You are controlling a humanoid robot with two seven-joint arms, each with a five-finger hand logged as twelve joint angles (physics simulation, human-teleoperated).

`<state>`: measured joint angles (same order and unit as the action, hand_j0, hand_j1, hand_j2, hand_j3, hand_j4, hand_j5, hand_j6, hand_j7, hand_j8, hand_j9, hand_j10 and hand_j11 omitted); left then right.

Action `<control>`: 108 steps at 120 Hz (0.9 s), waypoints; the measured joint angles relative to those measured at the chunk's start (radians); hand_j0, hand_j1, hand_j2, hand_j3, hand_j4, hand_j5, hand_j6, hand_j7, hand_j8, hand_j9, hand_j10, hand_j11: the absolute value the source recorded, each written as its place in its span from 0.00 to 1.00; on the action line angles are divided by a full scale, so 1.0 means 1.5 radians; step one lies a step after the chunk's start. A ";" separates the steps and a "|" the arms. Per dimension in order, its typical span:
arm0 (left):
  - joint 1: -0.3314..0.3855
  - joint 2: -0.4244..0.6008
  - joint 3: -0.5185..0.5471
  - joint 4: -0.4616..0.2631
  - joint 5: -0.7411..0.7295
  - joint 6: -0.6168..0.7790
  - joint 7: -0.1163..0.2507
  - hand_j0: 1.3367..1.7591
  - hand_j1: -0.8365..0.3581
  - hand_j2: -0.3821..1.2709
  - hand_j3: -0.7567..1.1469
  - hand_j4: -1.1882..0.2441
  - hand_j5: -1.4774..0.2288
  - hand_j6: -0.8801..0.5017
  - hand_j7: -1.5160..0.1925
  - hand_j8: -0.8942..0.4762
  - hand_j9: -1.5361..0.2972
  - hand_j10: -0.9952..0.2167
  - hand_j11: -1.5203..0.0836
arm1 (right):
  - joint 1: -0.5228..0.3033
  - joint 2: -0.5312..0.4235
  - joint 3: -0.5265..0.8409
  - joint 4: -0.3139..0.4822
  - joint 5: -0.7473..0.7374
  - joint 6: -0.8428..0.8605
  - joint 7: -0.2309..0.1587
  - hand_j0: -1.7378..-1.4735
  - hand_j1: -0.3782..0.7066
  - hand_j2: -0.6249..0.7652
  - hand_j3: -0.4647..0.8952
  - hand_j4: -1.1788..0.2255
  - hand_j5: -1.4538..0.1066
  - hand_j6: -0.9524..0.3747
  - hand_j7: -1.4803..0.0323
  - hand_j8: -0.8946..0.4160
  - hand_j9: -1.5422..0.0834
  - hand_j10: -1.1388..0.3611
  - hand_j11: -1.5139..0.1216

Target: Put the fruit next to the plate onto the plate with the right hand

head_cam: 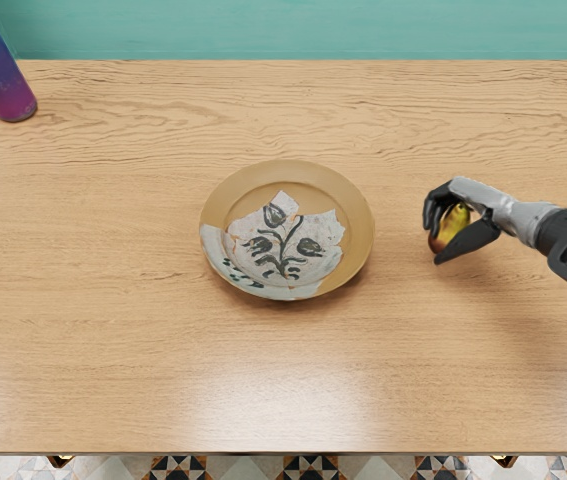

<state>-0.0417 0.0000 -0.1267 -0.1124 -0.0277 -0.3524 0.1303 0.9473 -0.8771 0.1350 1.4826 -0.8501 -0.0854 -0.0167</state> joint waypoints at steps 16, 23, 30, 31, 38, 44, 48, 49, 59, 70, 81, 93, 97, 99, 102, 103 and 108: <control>0.000 0.000 -0.002 0.000 0.000 0.000 0.000 0.76 0.99 0.23 0.40 0.83 0.87 0.64 0.89 0.65 0.84 0.82 0.95 | 0.025 -0.004 0.000 0.009 0.020 0.018 -0.009 0.33 0.53 0.59 0.34 0.23 0.19 0.07 0.23 0.34 0.24 0.49 0.21; 0.000 0.000 -0.003 -0.001 0.000 0.000 0.000 0.76 0.99 0.23 0.40 0.83 0.87 0.64 0.89 0.65 0.84 0.82 0.95 | 0.037 -0.004 0.000 0.012 0.029 0.023 -0.014 0.33 0.53 0.59 0.34 0.23 0.19 0.07 0.23 0.34 0.24 0.49 0.21; -0.001 0.000 -0.003 -0.001 0.000 0.000 0.000 0.76 0.99 0.23 0.40 0.83 0.87 0.64 0.89 0.65 0.84 0.82 0.95 | 0.048 -0.004 0.001 0.013 0.034 0.030 -0.021 0.33 0.53 0.59 0.34 0.23 0.19 0.07 0.23 0.34 0.24 0.49 0.21; -0.001 0.000 -0.003 -0.001 0.000 0.000 0.000 0.76 0.99 0.23 0.40 0.83 0.87 0.64 0.89 0.65 0.84 0.82 0.95 | 0.050 -0.004 0.001 0.013 0.035 0.031 -0.022 0.33 0.53 0.60 0.34 0.23 0.19 0.07 0.23 0.34 0.24 0.49 0.21; -0.001 0.000 -0.003 -0.001 0.000 0.000 0.000 0.76 0.99 0.23 0.40 0.83 0.87 0.64 0.89 0.65 0.84 0.82 0.95 | 0.062 -0.004 0.004 0.014 0.045 0.039 -0.027 0.33 0.53 0.60 0.34 0.23 0.19 0.07 0.23 0.34 0.24 0.49 0.21; -0.001 0.000 -0.003 0.000 0.000 0.000 0.000 0.76 0.99 0.23 0.40 0.83 0.87 0.64 0.89 0.65 0.84 0.82 0.95 | 0.073 -0.004 0.005 0.015 0.052 0.046 -0.030 0.33 0.53 0.60 0.34 0.23 0.19 0.07 0.23 0.34 0.24 0.49 0.21; -0.001 0.000 -0.003 0.000 0.000 0.000 0.000 0.76 0.99 0.23 0.40 0.83 0.87 0.64 0.89 0.65 0.84 0.82 0.95 | 0.080 -0.003 0.006 0.015 0.055 0.051 -0.034 0.33 0.53 0.60 0.34 0.23 0.19 0.07 0.23 0.34 0.24 0.49 0.21; -0.001 0.000 -0.003 0.000 0.000 0.000 0.000 0.76 0.99 0.23 0.40 0.83 0.87 0.64 0.89 0.65 0.84 0.82 0.95 | 0.082 -0.003 0.007 0.015 0.055 0.052 -0.036 0.33 0.53 0.60 0.34 0.23 0.19 0.07 0.23 0.34 0.24 0.49 0.21; -0.007 0.000 -0.002 0.000 0.000 0.000 0.000 0.76 0.99 0.23 0.40 0.83 0.87 0.64 0.89 0.65 0.84 0.82 0.95 | 0.099 0.000 0.009 0.016 0.060 0.062 -0.052 0.33 0.53 0.59 0.34 0.23 0.19 0.07 0.23 0.34 0.24 0.49 0.21; -0.007 0.000 -0.001 0.000 0.000 0.000 0.000 0.76 0.99 0.23 0.40 0.83 0.87 0.64 0.89 0.65 0.84 0.82 0.95 | 0.115 0.006 0.010 0.019 0.068 0.066 -0.068 0.33 0.53 0.59 0.34 0.23 0.19 0.07 0.23 0.34 0.24 0.48 0.21; -0.007 0.000 0.000 0.000 0.000 0.000 0.000 0.76 0.99 0.23 0.40 0.83 0.87 0.64 0.89 0.65 0.84 0.82 0.95 | 0.129 0.020 0.010 0.022 0.082 0.069 -0.078 0.33 0.53 0.60 0.34 0.23 0.19 0.07 0.23 0.34 0.24 0.49 0.21; -0.007 0.000 0.001 0.000 0.000 0.000 0.000 0.76 0.99 0.23 0.40 0.83 0.87 0.64 0.89 0.65 0.84 0.82 0.95 | 0.147 0.039 0.010 0.022 0.088 0.070 -0.093 0.33 0.53 0.61 0.34 0.23 0.19 0.07 0.23 0.34 0.24 0.49 0.21; -0.007 0.000 0.001 0.000 0.000 0.000 0.000 0.76 0.99 0.23 0.40 0.83 0.87 0.64 0.89 0.65 0.84 0.82 0.95 | 0.150 0.047 0.010 0.021 0.090 0.070 -0.096 0.33 0.53 0.61 0.34 0.23 0.19 0.07 0.23 0.34 0.24 0.49 0.21; -0.007 0.000 0.001 0.000 0.000 0.000 0.000 0.76 0.99 0.23 0.40 0.83 0.87 0.64 0.89 0.65 0.84 0.82 0.95 | 0.152 0.050 0.010 0.021 0.090 0.070 -0.098 0.33 0.54 0.61 0.34 0.23 0.18 0.07 0.23 0.34 0.24 0.49 0.21; -0.007 0.000 0.001 0.000 0.000 0.000 0.000 0.76 0.99 0.23 0.40 0.83 0.87 0.64 0.89 0.65 0.84 0.82 0.95 | 0.154 0.055 0.010 0.020 0.091 0.070 -0.101 0.33 0.54 0.61 0.34 0.23 0.18 0.07 0.23 0.35 0.24 0.49 0.21; -0.007 0.000 0.002 0.001 0.000 0.000 0.000 0.76 0.99 0.23 0.40 0.83 0.87 0.64 0.89 0.65 0.84 0.82 0.95 | 0.155 0.057 0.010 0.020 0.091 0.070 -0.103 0.33 0.54 0.61 0.34 0.23 0.18 0.07 0.23 0.35 0.24 0.49 0.21; -0.007 0.000 0.002 0.001 0.000 0.000 0.000 0.76 0.99 0.23 0.40 0.83 0.87 0.64 0.89 0.65 0.84 0.82 0.95 | 0.160 0.067 0.010 0.018 0.092 0.069 -0.110 0.33 0.53 0.60 0.34 0.23 0.18 0.07 0.23 0.35 0.24 0.49 0.21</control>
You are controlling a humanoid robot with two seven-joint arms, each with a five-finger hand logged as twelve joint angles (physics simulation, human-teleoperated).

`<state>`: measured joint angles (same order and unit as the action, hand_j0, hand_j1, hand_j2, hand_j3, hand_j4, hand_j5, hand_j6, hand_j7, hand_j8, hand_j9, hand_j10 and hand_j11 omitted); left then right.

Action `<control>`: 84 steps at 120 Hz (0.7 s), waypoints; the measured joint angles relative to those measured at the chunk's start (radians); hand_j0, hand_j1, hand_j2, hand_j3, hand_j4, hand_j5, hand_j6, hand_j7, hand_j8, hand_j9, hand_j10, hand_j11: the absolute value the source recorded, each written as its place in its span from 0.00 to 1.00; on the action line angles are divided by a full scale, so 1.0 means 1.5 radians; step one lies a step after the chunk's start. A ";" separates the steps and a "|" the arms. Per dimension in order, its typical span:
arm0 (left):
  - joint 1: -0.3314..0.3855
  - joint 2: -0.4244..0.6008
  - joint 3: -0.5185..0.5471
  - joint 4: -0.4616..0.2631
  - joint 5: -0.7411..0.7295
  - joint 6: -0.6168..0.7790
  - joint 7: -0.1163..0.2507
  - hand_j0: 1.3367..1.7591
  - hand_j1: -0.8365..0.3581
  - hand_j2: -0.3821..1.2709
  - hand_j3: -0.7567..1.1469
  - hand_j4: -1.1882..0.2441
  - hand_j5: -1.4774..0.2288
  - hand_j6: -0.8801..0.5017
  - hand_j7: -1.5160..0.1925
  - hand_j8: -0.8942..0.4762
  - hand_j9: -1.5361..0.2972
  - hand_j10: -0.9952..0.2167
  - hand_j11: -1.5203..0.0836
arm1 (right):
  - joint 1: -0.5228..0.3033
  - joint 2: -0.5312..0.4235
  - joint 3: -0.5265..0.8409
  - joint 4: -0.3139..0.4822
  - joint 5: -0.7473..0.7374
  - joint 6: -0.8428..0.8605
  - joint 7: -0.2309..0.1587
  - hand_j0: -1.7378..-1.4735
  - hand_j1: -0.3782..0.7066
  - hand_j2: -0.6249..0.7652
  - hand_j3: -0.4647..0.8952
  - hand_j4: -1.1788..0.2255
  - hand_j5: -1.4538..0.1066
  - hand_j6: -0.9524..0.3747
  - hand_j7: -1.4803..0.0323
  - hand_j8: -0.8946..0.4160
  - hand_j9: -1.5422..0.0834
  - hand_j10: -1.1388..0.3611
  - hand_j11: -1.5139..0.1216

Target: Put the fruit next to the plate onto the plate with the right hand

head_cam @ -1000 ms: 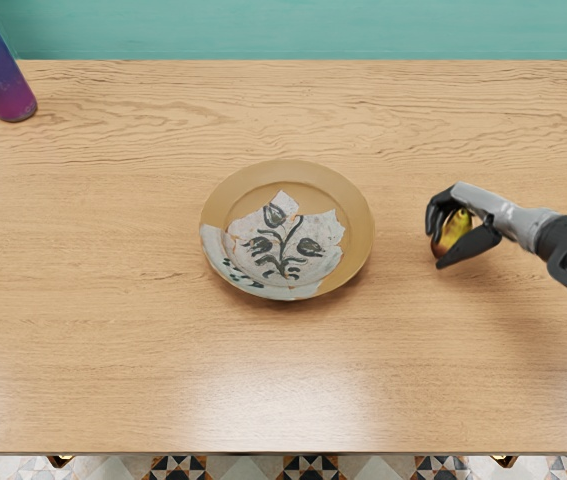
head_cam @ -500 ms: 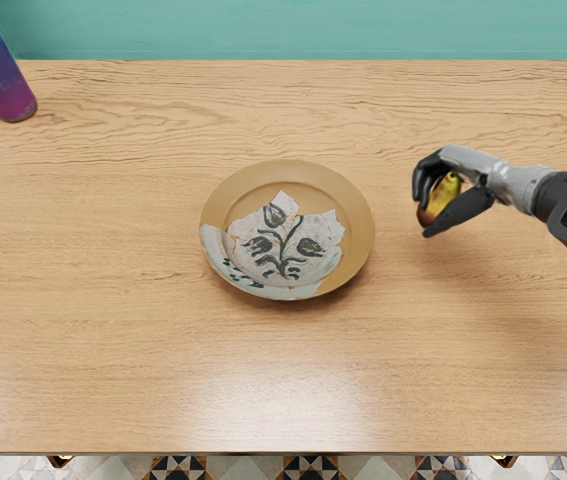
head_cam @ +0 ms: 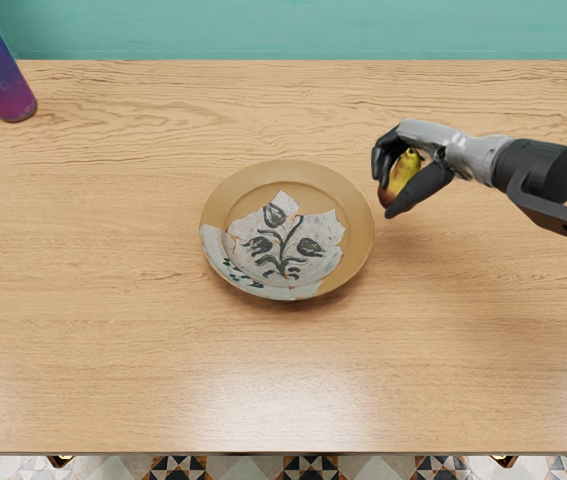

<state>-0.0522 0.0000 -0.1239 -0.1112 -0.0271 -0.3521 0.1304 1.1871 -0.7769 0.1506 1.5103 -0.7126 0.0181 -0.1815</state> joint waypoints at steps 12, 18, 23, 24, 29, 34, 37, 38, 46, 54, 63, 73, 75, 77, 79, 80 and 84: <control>0.000 0.000 0.001 0.000 0.000 0.000 0.000 0.76 0.99 0.23 0.40 0.83 0.87 0.64 0.89 0.65 0.84 0.82 0.95 | 0.013 0.026 0.000 -0.007 0.006 -0.002 -0.012 0.33 0.53 0.60 0.34 0.23 0.18 0.07 0.23 0.35 0.24 0.49 0.21; 0.000 0.000 0.001 0.001 0.001 0.000 0.000 0.76 0.99 0.23 0.40 0.83 0.87 0.64 0.89 0.65 0.84 0.82 0.95 | 0.020 0.041 0.000 -0.013 0.009 -0.003 -0.020 0.33 0.53 0.60 0.34 0.23 0.18 0.07 0.23 0.34 0.24 0.49 0.21; 0.000 0.000 0.001 0.001 0.001 0.000 0.000 0.76 0.99 0.23 0.40 0.83 0.87 0.64 0.89 0.65 0.84 0.82 0.95 | 0.027 0.052 0.000 -0.018 0.011 -0.003 -0.024 0.33 0.53 0.60 0.34 0.23 0.18 0.07 0.23 0.35 0.24 0.49 0.21; 0.000 0.000 0.001 0.001 0.001 0.000 0.000 0.76 0.99 0.23 0.40 0.83 0.87 0.64 0.89 0.65 0.84 0.82 0.95 | 0.028 0.054 0.000 -0.019 0.012 -0.003 -0.025 0.33 0.53 0.60 0.34 0.23 0.18 0.07 0.23 0.34 0.24 0.49 0.21; 0.000 0.000 0.001 0.001 0.001 0.000 0.000 0.76 0.99 0.23 0.40 0.83 0.87 0.64 0.89 0.65 0.84 0.82 0.95 | 0.036 0.066 -0.001 -0.027 0.015 -0.003 -0.028 0.33 0.53 0.61 0.34 0.23 0.18 0.07 0.23 0.35 0.24 0.49 0.22; 0.000 0.000 0.001 0.001 0.001 0.000 0.000 0.76 0.99 0.23 0.40 0.83 0.87 0.64 0.89 0.65 0.84 0.82 0.95 | 0.044 0.082 -0.002 -0.038 0.018 -0.002 -0.030 0.33 0.53 0.61 0.34 0.23 0.18 0.07 0.23 0.34 0.24 0.49 0.22; 0.000 0.000 0.001 0.001 0.001 0.000 0.000 0.76 0.99 0.23 0.40 0.83 0.87 0.64 0.89 0.65 0.84 0.82 0.95 | 0.049 0.092 -0.003 -0.046 0.019 -0.001 -0.032 0.33 0.53 0.61 0.34 0.23 0.18 0.07 0.23 0.34 0.24 0.49 0.22; 0.000 0.000 0.001 0.001 0.002 0.000 0.000 0.76 0.99 0.23 0.40 0.83 0.87 0.64 0.89 0.65 0.84 0.82 0.95 | 0.051 0.096 -0.003 -0.049 0.019 -0.001 -0.033 0.33 0.53 0.61 0.34 0.23 0.18 0.07 0.23 0.35 0.24 0.49 0.22; 0.000 0.000 0.002 0.002 0.002 0.000 0.000 0.76 0.99 0.23 0.40 0.83 0.87 0.64 0.89 0.65 0.84 0.82 0.95 | 0.063 0.126 -0.005 -0.071 0.021 0.000 -0.040 0.33 0.53 0.61 0.34 0.23 0.18 0.07 0.23 0.34 0.24 0.49 0.22; 0.000 0.000 0.002 0.002 0.002 0.000 0.000 0.76 0.99 0.23 0.40 0.83 0.87 0.64 0.89 0.65 0.84 0.82 0.95 | 0.075 0.151 -0.007 -0.088 0.022 0.002 -0.047 0.33 0.54 0.61 0.34 0.23 0.18 0.07 0.23 0.35 0.24 0.50 0.22; 0.000 0.000 0.002 0.002 0.002 0.000 0.000 0.76 0.99 0.23 0.40 0.83 0.87 0.64 0.89 0.65 0.84 0.82 0.95 | 0.088 0.169 -0.008 -0.097 0.031 0.016 -0.052 0.33 0.53 0.60 0.34 0.23 0.18 0.06 0.23 0.34 0.24 0.50 0.22; 0.000 0.000 0.002 0.002 0.003 0.000 0.000 0.76 0.99 0.23 0.40 0.83 0.87 0.64 0.89 0.65 0.84 0.82 0.95 | 0.096 0.181 -0.007 -0.102 0.042 0.035 -0.055 0.33 0.53 0.61 0.34 0.23 0.18 0.06 0.23 0.34 0.24 0.49 0.22; 0.000 0.000 0.002 0.003 0.003 0.000 0.000 0.76 0.99 0.23 0.40 0.83 0.87 0.64 0.89 0.65 0.84 0.82 0.95 | 0.098 0.185 -0.007 -0.102 0.043 0.038 -0.055 0.33 0.53 0.61 0.34 0.23 0.18 0.06 0.23 0.34 0.24 0.49 0.22; 0.000 0.000 0.002 0.003 0.003 0.000 0.000 0.76 0.99 0.23 0.40 0.83 0.87 0.64 0.89 0.65 0.84 0.82 0.95 | 0.099 0.189 -0.007 -0.103 0.044 0.041 -0.055 0.33 0.53 0.60 0.34 0.23 0.18 0.06 0.23 0.34 0.24 0.49 0.22; 0.000 0.000 0.002 0.003 0.003 0.000 0.000 0.76 0.99 0.23 0.40 0.83 0.87 0.64 0.89 0.65 0.84 0.82 0.95 | 0.100 0.192 -0.007 -0.103 0.045 0.044 -0.056 0.33 0.53 0.60 0.34 0.23 0.18 0.06 0.23 0.34 0.24 0.49 0.22; 0.000 0.000 0.002 0.003 0.003 0.000 0.000 0.76 0.99 0.23 0.40 0.83 0.87 0.64 0.89 0.65 0.84 0.82 0.95 | 0.101 0.193 -0.007 -0.104 0.046 0.045 -0.056 0.33 0.53 0.60 0.34 0.23 0.18 0.06 0.23 0.34 0.24 0.49 0.22; 0.000 0.000 0.002 0.003 0.003 0.000 0.000 0.76 0.99 0.23 0.40 0.83 0.87 0.64 0.89 0.65 0.84 0.82 0.95 | 0.103 0.199 -0.006 -0.104 0.047 0.050 -0.056 0.33 0.53 0.60 0.34 0.23 0.18 0.07 0.23 0.34 0.24 0.49 0.22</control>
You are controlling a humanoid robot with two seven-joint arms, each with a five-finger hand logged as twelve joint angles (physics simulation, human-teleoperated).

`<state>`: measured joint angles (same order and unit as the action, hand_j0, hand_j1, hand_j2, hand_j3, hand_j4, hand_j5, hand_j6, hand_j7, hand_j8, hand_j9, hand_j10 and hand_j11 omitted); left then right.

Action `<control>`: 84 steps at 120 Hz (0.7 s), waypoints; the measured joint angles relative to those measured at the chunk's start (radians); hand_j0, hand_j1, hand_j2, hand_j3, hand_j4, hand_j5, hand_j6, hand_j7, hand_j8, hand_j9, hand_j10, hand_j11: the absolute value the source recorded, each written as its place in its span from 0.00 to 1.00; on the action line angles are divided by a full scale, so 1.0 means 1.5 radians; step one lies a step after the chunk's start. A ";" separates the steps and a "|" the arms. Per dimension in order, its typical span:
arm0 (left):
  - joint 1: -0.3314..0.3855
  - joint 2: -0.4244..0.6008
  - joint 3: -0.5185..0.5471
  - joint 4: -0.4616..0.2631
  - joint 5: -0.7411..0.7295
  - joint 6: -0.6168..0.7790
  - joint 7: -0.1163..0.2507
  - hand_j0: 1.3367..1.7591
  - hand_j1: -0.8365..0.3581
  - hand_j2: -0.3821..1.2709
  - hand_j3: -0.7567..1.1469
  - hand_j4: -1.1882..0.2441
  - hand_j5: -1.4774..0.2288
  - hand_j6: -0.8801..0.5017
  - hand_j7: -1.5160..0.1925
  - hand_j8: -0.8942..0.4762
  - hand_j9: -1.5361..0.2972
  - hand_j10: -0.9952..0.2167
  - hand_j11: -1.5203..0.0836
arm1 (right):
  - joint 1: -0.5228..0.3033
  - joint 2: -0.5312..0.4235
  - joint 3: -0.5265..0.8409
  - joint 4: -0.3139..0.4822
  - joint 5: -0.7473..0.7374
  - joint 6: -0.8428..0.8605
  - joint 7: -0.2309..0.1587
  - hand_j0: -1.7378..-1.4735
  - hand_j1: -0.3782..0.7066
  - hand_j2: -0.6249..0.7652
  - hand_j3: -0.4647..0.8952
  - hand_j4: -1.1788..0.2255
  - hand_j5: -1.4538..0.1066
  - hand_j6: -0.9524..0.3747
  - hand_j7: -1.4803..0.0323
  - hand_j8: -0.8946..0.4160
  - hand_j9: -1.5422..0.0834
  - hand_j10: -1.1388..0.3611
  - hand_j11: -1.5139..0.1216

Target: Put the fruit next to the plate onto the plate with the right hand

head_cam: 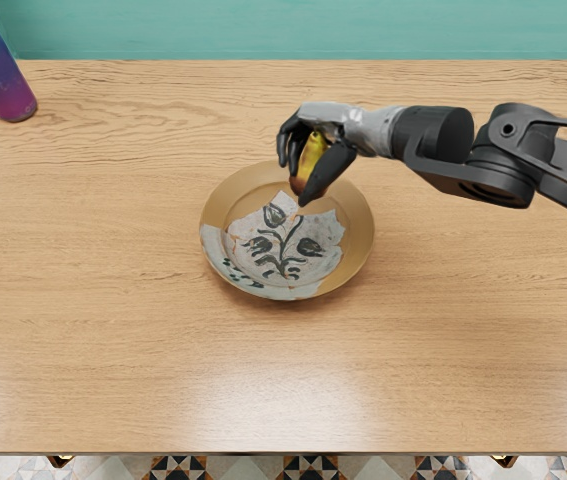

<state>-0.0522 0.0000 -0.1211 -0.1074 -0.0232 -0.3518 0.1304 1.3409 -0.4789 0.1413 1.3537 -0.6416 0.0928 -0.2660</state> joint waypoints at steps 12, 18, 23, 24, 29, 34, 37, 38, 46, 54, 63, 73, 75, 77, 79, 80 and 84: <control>0.000 0.000 0.000 0.000 0.000 0.000 0.000 0.76 0.99 0.23 0.40 0.83 0.87 0.64 0.89 0.65 0.84 0.82 0.95 | 0.003 0.013 0.003 -0.001 0.002 0.012 -0.001 0.33 0.53 0.61 0.34 0.23 0.18 0.07 0.23 0.34 0.24 0.48 0.22; 0.000 0.000 0.000 0.000 0.000 0.000 0.000 0.76 0.99 0.23 0.40 0.83 0.87 0.64 0.89 0.65 0.84 0.82 0.95 | 0.004 0.023 0.004 -0.002 0.003 0.017 -0.001 0.33 0.54 0.61 0.34 0.23 0.18 0.07 0.23 0.35 0.24 0.49 0.22; 0.000 0.000 0.000 0.000 0.000 0.000 0.000 0.76 0.99 0.23 0.40 0.83 0.87 0.64 0.89 0.65 0.84 0.82 0.95 | 0.004 0.029 0.004 -0.004 0.004 0.019 -0.001 0.33 0.54 0.61 0.34 0.23 0.18 0.07 0.23 0.35 0.24 0.49 0.22; 0.000 0.000 0.000 0.000 0.000 0.000 0.000 0.76 0.99 0.23 0.40 0.83 0.87 0.64 0.89 0.65 0.84 0.82 0.95 | 0.004 0.030 0.004 -0.004 0.004 0.019 -0.001 0.33 0.54 0.61 0.34 0.23 0.18 0.07 0.23 0.35 0.24 0.49 0.22; 0.000 0.000 0.000 0.000 0.000 0.000 0.000 0.76 0.99 0.23 0.40 0.83 0.87 0.64 0.89 0.65 0.84 0.82 0.95 | 0.004 0.037 0.005 -0.007 0.004 0.020 -0.002 0.33 0.54 0.61 0.34 0.23 0.18 0.07 0.23 0.34 0.24 0.48 0.22; 0.000 0.000 0.000 0.000 0.000 0.000 0.000 0.76 0.99 0.23 0.40 0.83 0.87 0.64 0.89 0.65 0.84 0.82 0.95 | 0.004 0.046 0.005 -0.011 0.004 0.021 -0.003 0.33 0.53 0.61 0.34 0.23 0.18 0.07 0.23 0.34 0.24 0.49 0.22; 0.000 0.000 0.000 0.000 0.000 0.000 0.000 0.76 0.99 0.23 0.40 0.83 0.87 0.64 0.89 0.65 0.84 0.82 0.95 | 0.004 0.051 0.005 -0.014 0.004 0.021 -0.004 0.33 0.53 0.61 0.34 0.23 0.18 0.07 0.23 0.35 0.24 0.49 0.22; 0.000 0.000 0.000 0.000 0.000 0.000 0.000 0.76 0.99 0.23 0.40 0.83 0.87 0.64 0.89 0.65 0.84 0.82 0.95 | 0.004 0.052 0.005 -0.015 0.004 0.021 -0.004 0.33 0.53 0.61 0.34 0.23 0.18 0.07 0.23 0.35 0.24 0.49 0.22; 0.000 0.000 0.000 0.000 0.000 0.000 0.000 0.76 0.99 0.23 0.40 0.83 0.87 0.64 0.89 0.65 0.84 0.82 0.95 | 0.003 0.064 0.004 -0.024 0.003 0.022 -0.005 0.33 0.53 0.61 0.34 0.23 0.19 0.07 0.23 0.35 0.24 0.49 0.22; 0.000 0.000 0.000 0.000 0.000 0.000 0.000 0.76 0.99 0.23 0.40 0.83 0.87 0.64 0.89 0.65 0.84 0.82 0.95 | 0.001 0.075 0.002 -0.031 0.003 0.021 -0.005 0.33 0.53 0.61 0.34 0.23 0.19 0.07 0.23 0.35 0.25 0.49 0.22; 0.000 0.000 0.000 0.000 0.000 0.000 0.000 0.76 0.99 0.23 0.40 0.83 0.87 0.64 0.89 0.65 0.84 0.82 0.95 | -0.002 0.085 -0.001 -0.041 0.003 0.020 -0.005 0.33 0.53 0.60 0.34 0.23 0.19 0.07 0.23 0.34 0.25 0.48 0.22; 0.000 0.000 0.000 0.000 0.000 0.000 0.000 0.76 0.99 0.23 0.40 0.83 0.87 0.64 0.89 0.65 0.84 0.82 0.95 | -0.005 0.096 -0.003 -0.052 0.003 0.019 -0.006 0.33 0.53 0.60 0.34 0.23 0.19 0.07 0.23 0.34 0.25 0.48 0.22; 0.000 0.000 0.000 0.000 0.000 0.000 0.000 0.76 0.99 0.23 0.40 0.83 0.87 0.64 0.89 0.65 0.84 0.82 0.95 | -0.006 0.098 -0.003 -0.054 0.003 0.019 -0.006 0.33 0.53 0.60 0.34 0.23 0.19 0.07 0.23 0.34 0.25 0.48 0.22; 0.000 0.000 0.000 0.000 0.000 0.000 0.000 0.76 0.99 0.23 0.40 0.83 0.87 0.64 0.89 0.65 0.84 0.82 0.95 | -0.007 0.100 -0.004 -0.056 0.003 0.019 -0.006 0.33 0.53 0.60 0.34 0.23 0.19 0.07 0.23 0.34 0.24 0.48 0.22; 0.000 0.000 0.000 0.000 0.000 0.000 0.000 0.76 0.99 0.23 0.40 0.83 0.87 0.64 0.89 0.65 0.84 0.82 0.95 | -0.007 0.101 -0.004 -0.058 0.003 0.019 -0.006 0.33 0.53 0.59 0.34 0.23 0.19 0.07 0.23 0.34 0.24 0.48 0.22; 0.000 0.000 0.000 0.000 0.000 0.000 0.000 0.76 0.99 0.23 0.40 0.83 0.87 0.64 0.89 0.65 0.84 0.82 0.95 | -0.008 0.103 -0.004 -0.059 0.003 0.019 -0.006 0.33 0.53 0.59 0.34 0.23 0.19 0.07 0.23 0.34 0.25 0.48 0.22; 0.000 0.000 0.000 0.000 0.000 0.000 0.000 0.76 0.99 0.23 0.40 0.83 0.87 0.64 0.89 0.65 0.84 0.82 0.95 | -0.010 0.107 -0.004 -0.063 0.003 0.017 -0.009 0.33 0.53 0.59 0.34 0.23 0.19 0.07 0.23 0.34 0.25 0.48 0.22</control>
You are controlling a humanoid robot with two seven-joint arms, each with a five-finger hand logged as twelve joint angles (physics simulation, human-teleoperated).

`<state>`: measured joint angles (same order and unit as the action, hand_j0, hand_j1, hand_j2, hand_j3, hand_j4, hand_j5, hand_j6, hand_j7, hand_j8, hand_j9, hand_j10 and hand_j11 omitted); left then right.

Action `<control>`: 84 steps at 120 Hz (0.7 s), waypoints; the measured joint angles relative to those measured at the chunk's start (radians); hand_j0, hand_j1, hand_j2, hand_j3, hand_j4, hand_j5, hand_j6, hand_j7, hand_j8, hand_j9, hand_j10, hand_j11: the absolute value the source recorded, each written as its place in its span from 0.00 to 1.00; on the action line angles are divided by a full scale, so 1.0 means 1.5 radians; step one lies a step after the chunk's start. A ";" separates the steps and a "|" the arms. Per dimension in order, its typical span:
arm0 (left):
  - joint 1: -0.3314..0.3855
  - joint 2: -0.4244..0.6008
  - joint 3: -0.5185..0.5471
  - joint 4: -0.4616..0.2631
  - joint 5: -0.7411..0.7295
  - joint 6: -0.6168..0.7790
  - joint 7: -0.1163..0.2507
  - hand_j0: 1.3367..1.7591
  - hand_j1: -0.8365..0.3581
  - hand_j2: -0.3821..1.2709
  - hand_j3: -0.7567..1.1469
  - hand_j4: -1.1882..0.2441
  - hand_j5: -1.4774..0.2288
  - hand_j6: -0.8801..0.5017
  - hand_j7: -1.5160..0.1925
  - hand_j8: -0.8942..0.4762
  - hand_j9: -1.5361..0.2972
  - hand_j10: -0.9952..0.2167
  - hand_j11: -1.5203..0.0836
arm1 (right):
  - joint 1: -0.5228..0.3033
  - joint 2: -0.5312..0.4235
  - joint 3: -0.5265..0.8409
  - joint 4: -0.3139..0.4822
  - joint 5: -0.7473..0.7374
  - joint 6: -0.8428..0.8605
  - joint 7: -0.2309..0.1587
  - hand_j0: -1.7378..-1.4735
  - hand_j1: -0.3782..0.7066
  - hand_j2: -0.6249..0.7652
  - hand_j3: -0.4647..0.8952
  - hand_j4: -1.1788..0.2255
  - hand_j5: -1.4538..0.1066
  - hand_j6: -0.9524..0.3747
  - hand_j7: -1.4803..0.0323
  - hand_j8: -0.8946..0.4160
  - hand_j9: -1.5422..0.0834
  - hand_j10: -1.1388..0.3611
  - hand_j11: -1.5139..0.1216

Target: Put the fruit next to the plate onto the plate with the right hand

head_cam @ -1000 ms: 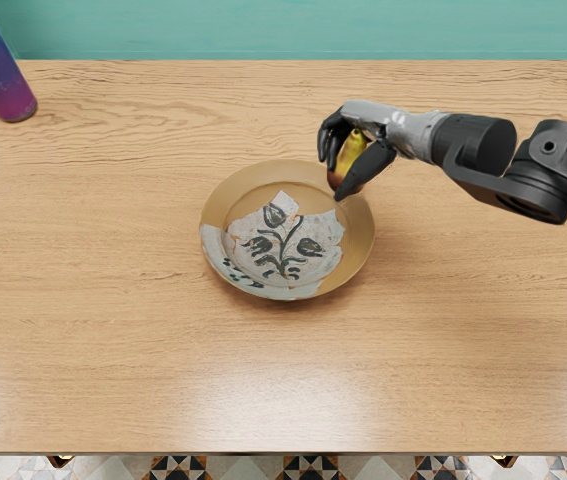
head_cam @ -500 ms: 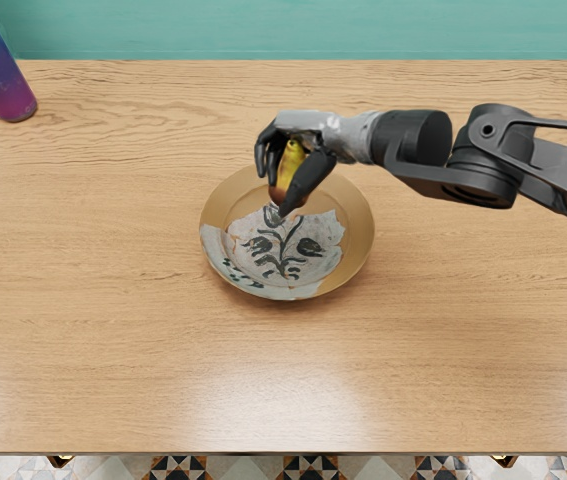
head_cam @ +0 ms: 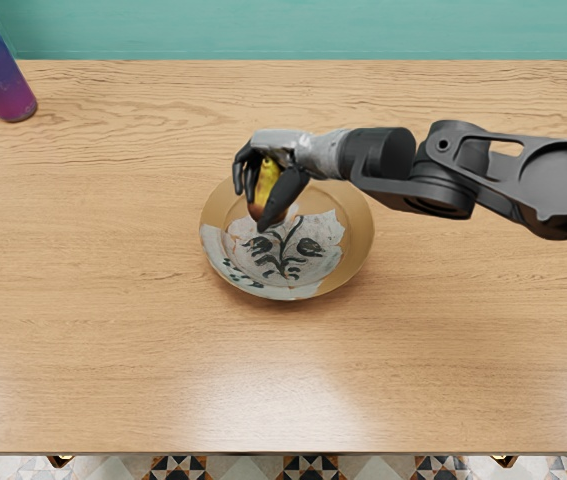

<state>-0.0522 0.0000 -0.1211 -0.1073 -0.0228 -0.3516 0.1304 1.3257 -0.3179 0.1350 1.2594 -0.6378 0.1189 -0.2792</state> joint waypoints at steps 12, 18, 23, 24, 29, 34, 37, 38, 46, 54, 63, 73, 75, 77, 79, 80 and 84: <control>0.000 0.000 0.000 0.000 0.000 0.000 0.000 0.76 0.99 0.23 0.40 0.83 0.87 0.64 0.89 0.65 0.84 0.82 0.95 | -0.004 0.010 0.001 -0.008 -0.001 -0.009 -0.008 0.33 0.51 0.58 0.34 0.26 0.23 0.10 0.27 0.35 0.29 0.49 0.26; 0.000 0.000 0.000 0.000 0.000 0.000 0.000 0.76 0.99 0.23 0.40 0.83 0.87 0.64 0.89 0.65 0.84 0.82 0.95 | -0.004 0.016 0.004 -0.009 0.001 -0.033 -0.011 0.32 0.40 0.56 0.34 0.39 0.38 0.23 0.43 0.42 0.43 0.55 0.40; 0.000 0.000 0.000 0.000 0.000 0.000 0.000 0.76 0.99 0.23 0.40 0.83 0.87 0.64 0.89 0.65 0.84 0.82 0.95 | -0.004 0.020 0.006 -0.007 0.001 -0.048 -0.013 0.32 0.33 0.54 0.34 0.47 0.48 0.32 0.53 0.47 0.53 0.59 0.50; 0.000 0.000 0.000 0.000 0.000 0.000 0.000 0.76 0.99 0.23 0.40 0.83 0.87 0.64 0.89 0.65 0.84 0.82 0.95 | -0.004 0.020 0.006 -0.007 0.001 -0.050 -0.013 0.32 0.32 0.53 0.34 0.49 0.50 0.34 0.55 0.48 0.54 0.60 0.52; 0.000 0.000 0.000 0.000 0.000 0.000 0.000 0.76 0.99 0.23 0.40 0.83 0.87 0.64 0.89 0.65 0.84 0.82 0.95 | -0.003 0.023 0.007 -0.006 0.002 -0.059 -0.014 0.32 0.27 0.52 0.34 0.55 0.58 0.41 0.63 0.52 0.62 0.63 0.59; 0.000 0.000 0.000 0.000 0.000 0.000 0.000 0.76 0.99 0.23 0.40 0.83 0.87 0.64 0.89 0.65 0.84 0.82 0.95 | -0.002 0.024 0.008 -0.005 0.002 -0.066 -0.015 0.31 0.22 0.51 0.34 0.60 0.65 0.46 0.69 0.55 0.68 0.65 0.65; 0.000 0.000 0.000 0.000 0.000 0.000 0.000 0.76 0.99 0.23 0.40 0.83 0.87 0.64 0.89 0.65 0.84 0.82 0.95 | -0.002 0.025 0.008 -0.005 0.002 -0.068 -0.015 0.31 0.20 0.50 0.34 0.63 0.68 0.49 0.72 0.56 0.71 0.66 0.69; 0.000 0.000 0.000 0.000 0.000 0.000 0.000 0.76 0.99 0.23 0.40 0.83 0.87 0.64 0.89 0.65 0.84 0.82 0.95 | -0.001 0.025 0.008 -0.004 0.002 -0.069 -0.015 0.31 0.19 0.50 0.34 0.64 0.69 0.50 0.73 0.57 0.72 0.67 0.69; 0.000 0.000 0.000 0.000 0.000 0.000 0.000 0.76 0.99 0.23 0.40 0.83 0.87 0.64 0.89 0.65 0.84 0.82 0.95 | 0.000 0.026 0.009 -0.002 0.003 -0.071 -0.016 0.31 0.15 0.48 0.34 0.70 0.76 0.56 0.80 0.60 0.78 0.69 0.76; 0.000 0.000 0.000 0.000 0.000 0.000 0.000 0.76 0.99 0.23 0.40 0.83 0.87 0.64 0.89 0.65 0.84 0.82 0.95 | 0.001 0.025 0.009 0.001 0.004 -0.064 -0.021 0.31 0.11 0.47 0.34 0.74 0.81 0.61 0.85 0.62 0.83 0.71 0.81; 0.000 0.000 0.000 0.000 0.000 0.000 0.000 0.76 0.99 0.23 0.40 0.83 0.87 0.64 0.89 0.65 0.84 0.82 0.95 | 0.002 0.022 0.010 0.005 0.024 -0.055 -0.033 0.31 0.09 0.47 0.34 0.77 0.84 0.64 0.89 0.64 0.87 0.73 0.84; 0.000 0.000 0.000 0.000 0.000 0.000 0.000 0.76 0.99 0.23 0.40 0.83 0.87 0.64 0.89 0.65 0.84 0.82 0.95 | 0.003 0.016 0.012 0.010 0.058 -0.051 -0.054 0.30 0.07 0.46 0.34 0.79 0.87 0.67 0.92 0.65 0.89 0.74 0.87; 0.000 0.000 0.000 0.000 0.000 0.000 0.000 0.76 0.99 0.23 0.40 0.83 0.87 0.64 0.89 0.65 0.84 0.82 0.95 | 0.003 0.014 0.012 0.011 0.067 -0.050 -0.058 0.30 0.06 0.46 0.34 0.79 0.88 0.67 0.92 0.66 0.90 0.74 0.87; 0.000 0.000 0.000 0.000 0.000 0.000 0.000 0.76 0.99 0.23 0.40 0.83 0.87 0.64 0.89 0.65 0.84 0.82 0.95 | 0.003 0.011 0.013 0.012 0.074 -0.048 -0.061 0.30 0.06 0.46 0.34 0.80 0.88 0.67 0.93 0.66 0.90 0.74 0.88; 0.001 0.000 0.000 0.000 0.000 0.000 0.000 0.76 0.99 0.23 0.40 0.83 0.87 0.64 0.89 0.65 0.84 0.82 0.95 | 0.003 0.008 0.014 0.013 0.081 -0.047 -0.064 0.30 0.06 0.46 0.34 0.80 0.89 0.68 0.93 0.66 0.91 0.74 0.88; 0.001 0.000 0.000 0.000 0.000 0.000 0.000 0.76 0.99 0.23 0.40 0.83 0.87 0.64 0.89 0.65 0.84 0.82 0.95 | 0.003 0.006 0.014 0.014 0.084 -0.047 -0.065 0.30 0.06 0.46 0.34 0.80 0.89 0.68 0.93 0.66 0.91 0.74 0.88; 0.001 0.000 0.000 0.000 0.000 0.000 0.000 0.76 0.99 0.23 0.40 0.83 0.87 0.64 0.89 0.65 0.84 0.82 0.95 | 0.003 0.002 0.017 0.016 0.094 -0.045 -0.069 0.30 0.05 0.46 0.34 0.81 0.89 0.68 0.94 0.66 0.91 0.74 0.89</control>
<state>-0.0506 0.0000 -0.1212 -0.1074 -0.0228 -0.3518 0.1304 1.3301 -0.3149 0.1599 1.2838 -0.4971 0.0520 -0.3831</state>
